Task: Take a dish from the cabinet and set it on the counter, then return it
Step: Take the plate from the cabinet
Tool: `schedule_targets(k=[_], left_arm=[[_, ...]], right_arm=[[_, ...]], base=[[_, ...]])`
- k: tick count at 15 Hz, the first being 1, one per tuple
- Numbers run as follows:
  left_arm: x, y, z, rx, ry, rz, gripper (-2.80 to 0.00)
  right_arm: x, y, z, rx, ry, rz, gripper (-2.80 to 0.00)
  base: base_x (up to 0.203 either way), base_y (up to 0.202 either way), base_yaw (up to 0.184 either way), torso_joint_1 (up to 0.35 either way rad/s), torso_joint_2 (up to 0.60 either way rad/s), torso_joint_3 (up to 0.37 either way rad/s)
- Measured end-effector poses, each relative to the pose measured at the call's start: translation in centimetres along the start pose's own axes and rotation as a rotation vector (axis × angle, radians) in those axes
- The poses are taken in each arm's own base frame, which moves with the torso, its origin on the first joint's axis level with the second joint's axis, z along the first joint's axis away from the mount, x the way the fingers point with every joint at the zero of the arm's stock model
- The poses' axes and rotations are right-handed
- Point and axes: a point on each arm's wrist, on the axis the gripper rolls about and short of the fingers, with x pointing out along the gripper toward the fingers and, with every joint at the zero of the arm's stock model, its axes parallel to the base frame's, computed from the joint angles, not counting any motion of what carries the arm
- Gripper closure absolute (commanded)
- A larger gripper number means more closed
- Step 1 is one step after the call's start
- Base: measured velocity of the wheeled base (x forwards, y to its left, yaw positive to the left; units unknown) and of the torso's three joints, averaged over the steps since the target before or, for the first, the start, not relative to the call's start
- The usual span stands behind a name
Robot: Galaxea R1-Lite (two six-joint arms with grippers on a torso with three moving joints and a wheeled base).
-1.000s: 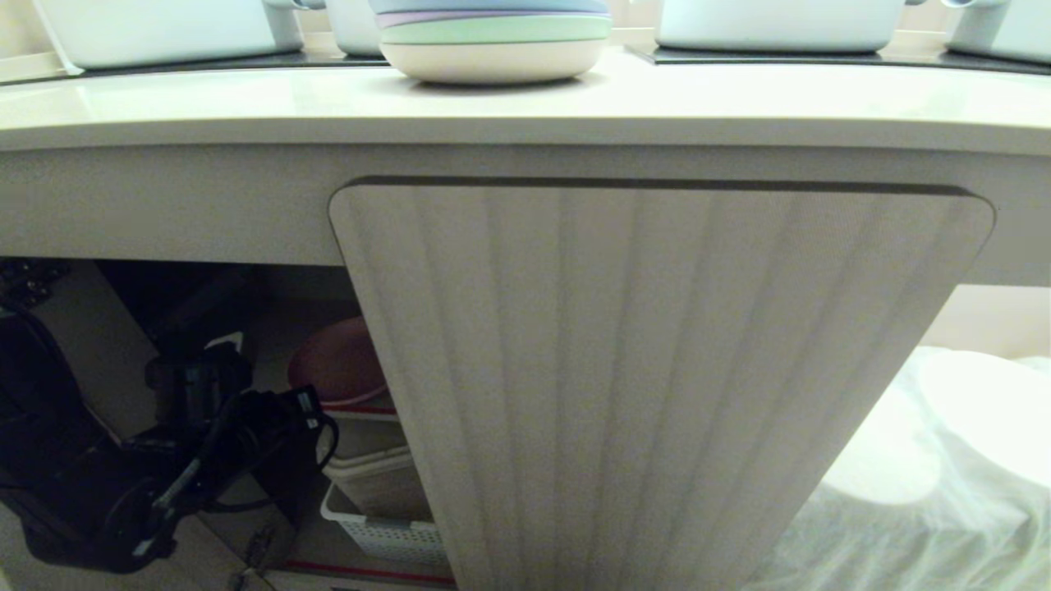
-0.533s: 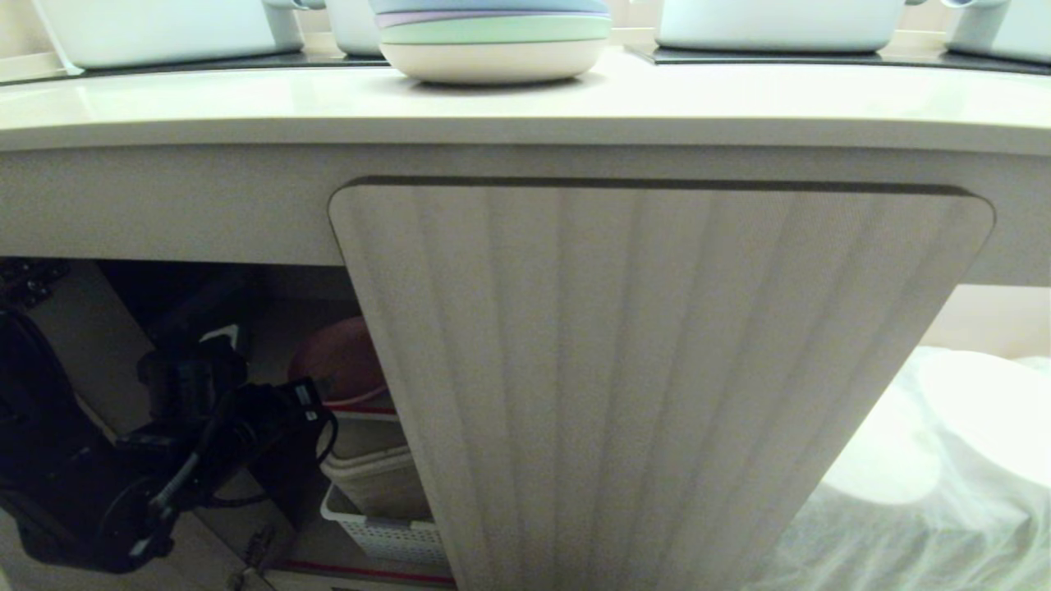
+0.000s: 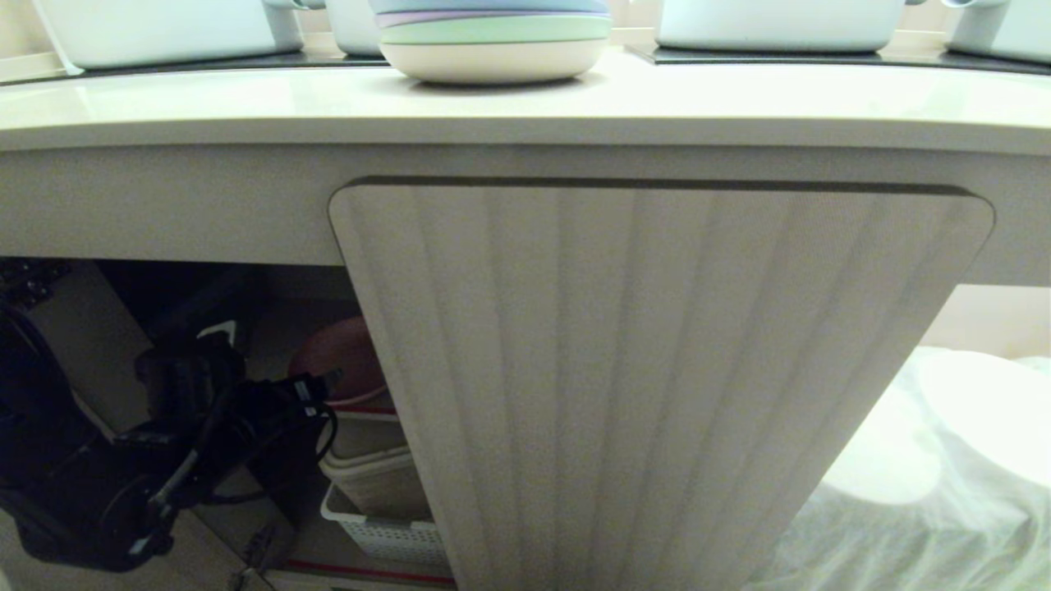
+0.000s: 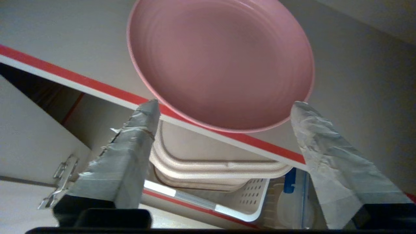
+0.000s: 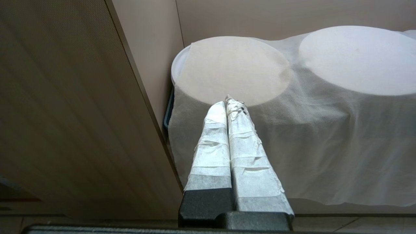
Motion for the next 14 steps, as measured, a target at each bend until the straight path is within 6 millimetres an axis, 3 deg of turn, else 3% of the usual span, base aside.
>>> schedule_targets(k=[10, 14], left_arm=[[-0.2, 0.3, -0.1, 0.023, -0.021, 0.089, -2.80], [0.4, 1.3, -0.1, 0.014, -0.016, 0.124, -2.80]], right_arm=[[0.0, 0.0, 0.0, 0.000, 0.000, 0.000, 0.00], [0.0, 0.0, 0.0, 0.000, 0.000, 0.000, 0.00]], base=[[0.000, 0.000, 0.000, 0.000, 0.00, 0.000], [0.000, 0.000, 0.000, 0.000, 0.00, 0.000]])
